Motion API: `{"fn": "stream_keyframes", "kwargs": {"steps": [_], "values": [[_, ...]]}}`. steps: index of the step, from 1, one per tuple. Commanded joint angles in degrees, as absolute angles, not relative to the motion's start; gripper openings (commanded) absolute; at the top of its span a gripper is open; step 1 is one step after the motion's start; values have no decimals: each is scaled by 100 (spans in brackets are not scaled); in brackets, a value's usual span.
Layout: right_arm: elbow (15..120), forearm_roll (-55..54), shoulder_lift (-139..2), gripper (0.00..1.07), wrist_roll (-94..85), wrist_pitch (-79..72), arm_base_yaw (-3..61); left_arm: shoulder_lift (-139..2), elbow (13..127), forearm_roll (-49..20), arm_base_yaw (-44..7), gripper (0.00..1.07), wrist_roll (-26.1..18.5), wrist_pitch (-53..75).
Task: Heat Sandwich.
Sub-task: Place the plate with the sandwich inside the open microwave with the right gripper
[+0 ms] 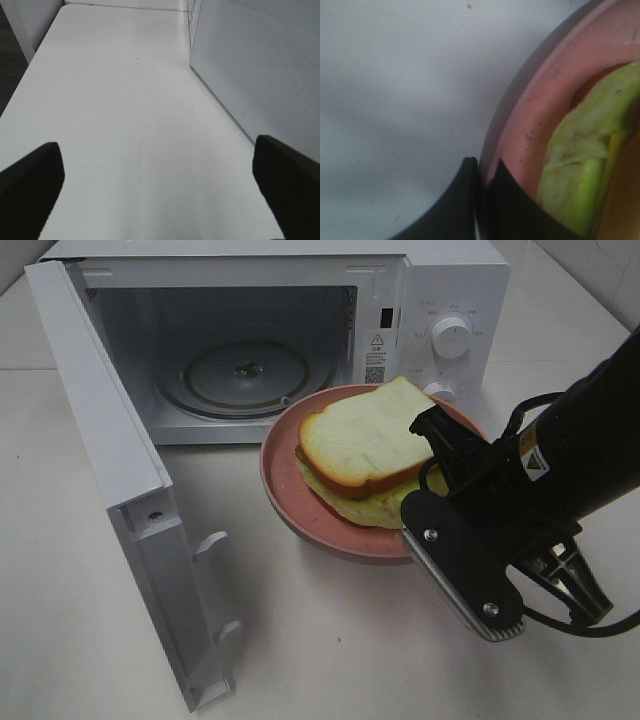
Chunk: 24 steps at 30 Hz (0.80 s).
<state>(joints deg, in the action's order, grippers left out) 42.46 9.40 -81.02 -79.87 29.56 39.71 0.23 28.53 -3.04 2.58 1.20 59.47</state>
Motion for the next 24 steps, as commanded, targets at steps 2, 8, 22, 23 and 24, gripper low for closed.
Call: {"fn": "stream_keyframes", "kwargs": {"steps": [2,8,22,23,24], "values": [[4240,791,-8050,0,-8474,2853,3890,189,2830,-338,269,98,126,5924],[4240,665,-8050,0,-8503,2813,3902,189,2830,-338,269,98,126,5924],[4836,246,-8623,0,-8726,2853,3902,189,2830,-338,269,98,126,5924],[4945,223,-8715,0,-8772,2865,3902,189,2830,-338,269,98,126,5924],[4945,223,-8715,0,-8772,2865,3902,189,2830,-338,269,98,126,5924]]}}
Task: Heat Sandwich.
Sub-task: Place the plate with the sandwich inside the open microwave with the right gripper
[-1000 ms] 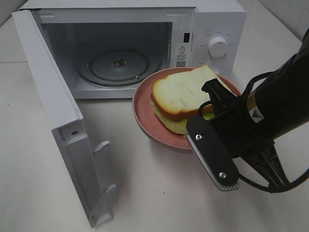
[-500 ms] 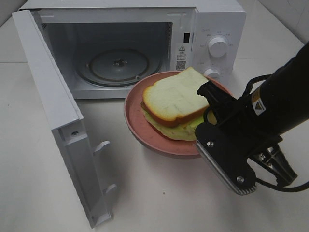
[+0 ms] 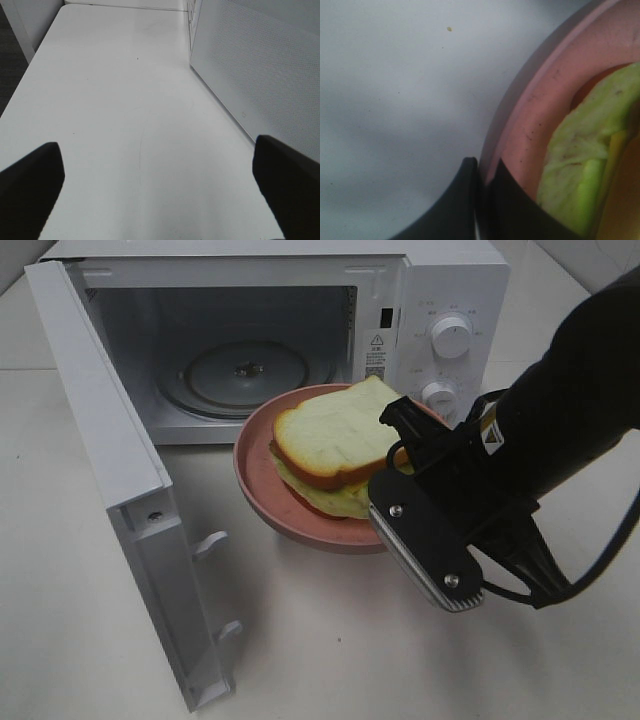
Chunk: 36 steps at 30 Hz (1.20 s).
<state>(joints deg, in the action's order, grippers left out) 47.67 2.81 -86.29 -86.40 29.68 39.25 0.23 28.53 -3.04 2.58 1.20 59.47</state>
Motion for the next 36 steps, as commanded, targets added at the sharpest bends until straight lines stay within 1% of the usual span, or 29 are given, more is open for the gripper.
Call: {"fn": "stream_keyframes", "kwargs": {"steps": [1,18,22,30,36], "values": [[5013,223,-8766,0,-8772,2871,3902,189,2830,-338,269,98,126,5924],[6091,212,-9746,0,-8772,2905,3902,189,2830,-338,269,98,126,5924],[6560,212,-10118,0,-8761,2991,3902,189,2830,-338,269,98,126,5924],[6990,212,-10497,0,-8755,3042,3902,189,2830,-338,269,98,126,5924],[7517,229,-10898,0,-8640,3363,3902,189,2830,-338,269,98,126,5924]]}}
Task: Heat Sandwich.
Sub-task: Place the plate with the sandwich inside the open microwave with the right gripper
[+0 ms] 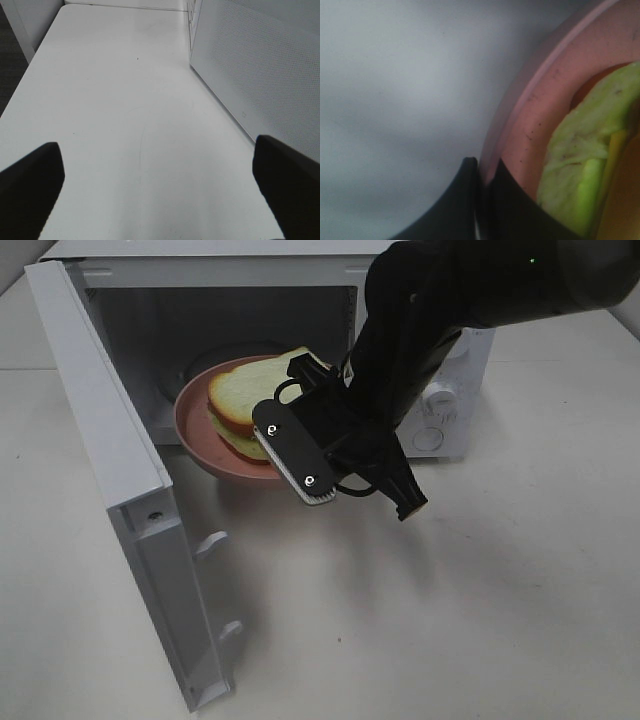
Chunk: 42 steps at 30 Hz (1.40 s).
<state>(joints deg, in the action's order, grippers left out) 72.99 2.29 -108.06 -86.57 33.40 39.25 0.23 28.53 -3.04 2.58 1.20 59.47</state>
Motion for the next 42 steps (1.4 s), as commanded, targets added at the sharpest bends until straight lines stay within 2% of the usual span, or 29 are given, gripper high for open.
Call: {"fn": "stream_keyframes", "kwargs": {"steps": [1,22,42], "values": [[7592,229,-10949,0,-8617,3398,3902,189,2830,-338,269,98,126,5924],[9282,602,-11849,0,-7804,4251,3902,189,2830,-338,269,98,126,5924],[10542,665,-12720,0,-7334,4383,3902,189,2830,-338,269,98,126,5924]]}}
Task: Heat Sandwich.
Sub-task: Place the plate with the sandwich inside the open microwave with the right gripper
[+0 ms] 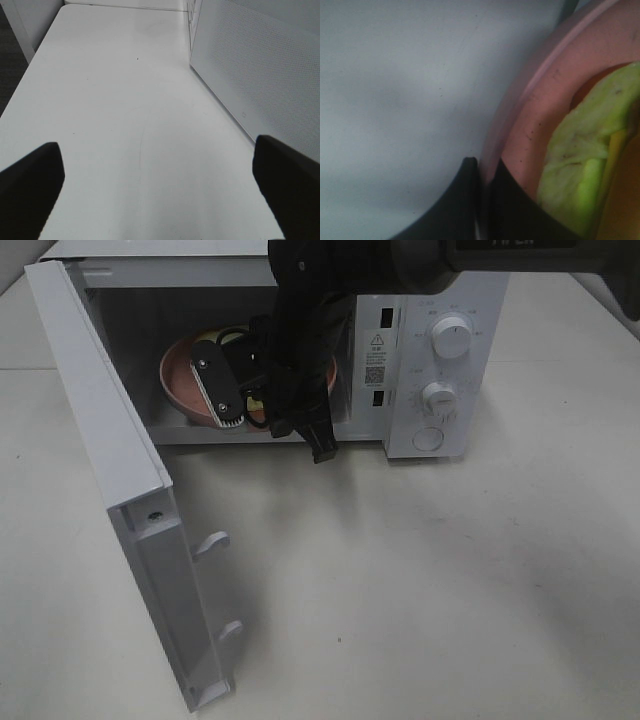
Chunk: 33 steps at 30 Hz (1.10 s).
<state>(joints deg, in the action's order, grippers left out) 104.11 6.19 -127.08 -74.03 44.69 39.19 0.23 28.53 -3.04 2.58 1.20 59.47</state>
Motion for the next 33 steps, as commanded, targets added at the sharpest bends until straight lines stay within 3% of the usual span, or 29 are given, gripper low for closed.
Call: {"fn": "stream_keyframes", "kwargs": {"steps": [1,26,33], "values": [[10640,665,-12788,0,-7288,4372,3902,189,2830,-338,269,98,126,5924],[11350,670,-13430,0,-6961,4320,3822,189,2830,-338,269,98,126,5924],[11350,670,-13430,10,-6681,4177,3816,189,2830,-338,269,98,126,5924]]}}
